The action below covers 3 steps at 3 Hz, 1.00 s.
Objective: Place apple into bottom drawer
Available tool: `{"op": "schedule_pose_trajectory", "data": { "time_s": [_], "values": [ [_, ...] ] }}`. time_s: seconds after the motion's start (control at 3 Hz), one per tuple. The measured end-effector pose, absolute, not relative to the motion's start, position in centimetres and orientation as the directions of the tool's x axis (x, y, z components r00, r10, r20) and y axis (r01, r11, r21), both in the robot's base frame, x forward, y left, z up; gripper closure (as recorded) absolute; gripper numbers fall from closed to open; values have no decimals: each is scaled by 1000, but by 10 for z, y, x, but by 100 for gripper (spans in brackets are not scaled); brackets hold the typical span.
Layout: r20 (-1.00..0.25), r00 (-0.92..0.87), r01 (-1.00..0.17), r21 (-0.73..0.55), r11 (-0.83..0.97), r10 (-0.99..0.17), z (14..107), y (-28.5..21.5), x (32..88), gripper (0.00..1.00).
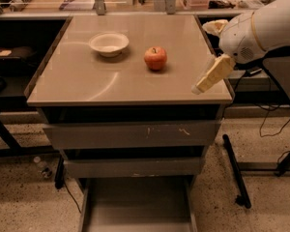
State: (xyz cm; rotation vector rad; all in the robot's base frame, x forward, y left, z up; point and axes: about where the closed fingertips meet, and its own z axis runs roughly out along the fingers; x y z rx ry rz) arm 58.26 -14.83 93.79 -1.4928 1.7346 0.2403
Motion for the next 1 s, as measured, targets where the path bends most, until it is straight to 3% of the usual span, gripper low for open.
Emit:
{"op": "schedule_pose_trajectory", "data": {
  "time_s": [1.0],
  "values": [
    [-756,-20,-941,-207,268,-654,894,-99,644,0]
  ]
}}
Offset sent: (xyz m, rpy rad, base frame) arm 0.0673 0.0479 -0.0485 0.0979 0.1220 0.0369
